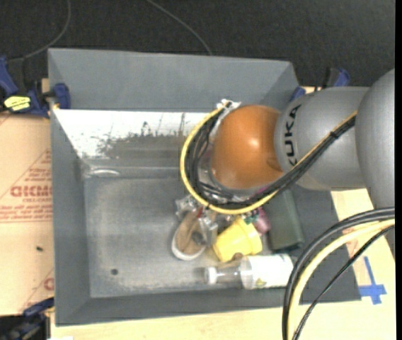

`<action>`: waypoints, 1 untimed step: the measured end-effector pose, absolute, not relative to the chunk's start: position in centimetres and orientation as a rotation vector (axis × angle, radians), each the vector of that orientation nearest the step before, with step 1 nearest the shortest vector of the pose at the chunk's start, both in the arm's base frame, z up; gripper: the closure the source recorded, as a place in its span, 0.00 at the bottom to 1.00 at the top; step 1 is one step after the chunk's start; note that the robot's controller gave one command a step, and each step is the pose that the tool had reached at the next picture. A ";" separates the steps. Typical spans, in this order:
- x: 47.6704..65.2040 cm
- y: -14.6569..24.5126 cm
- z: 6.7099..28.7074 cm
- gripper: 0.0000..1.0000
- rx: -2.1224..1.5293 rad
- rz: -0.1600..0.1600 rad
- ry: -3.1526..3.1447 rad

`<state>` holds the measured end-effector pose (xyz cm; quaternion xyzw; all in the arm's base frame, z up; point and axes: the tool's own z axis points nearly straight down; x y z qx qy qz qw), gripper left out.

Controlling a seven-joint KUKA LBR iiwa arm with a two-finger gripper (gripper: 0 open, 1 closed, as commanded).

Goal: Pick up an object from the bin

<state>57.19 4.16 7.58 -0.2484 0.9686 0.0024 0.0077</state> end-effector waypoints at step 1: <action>57.2 4.1 8.4 1.00 -0.776 0.006 3.027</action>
Offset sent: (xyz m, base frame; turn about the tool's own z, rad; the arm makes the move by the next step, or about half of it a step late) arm -0.0001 0.0000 0.0009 0.0000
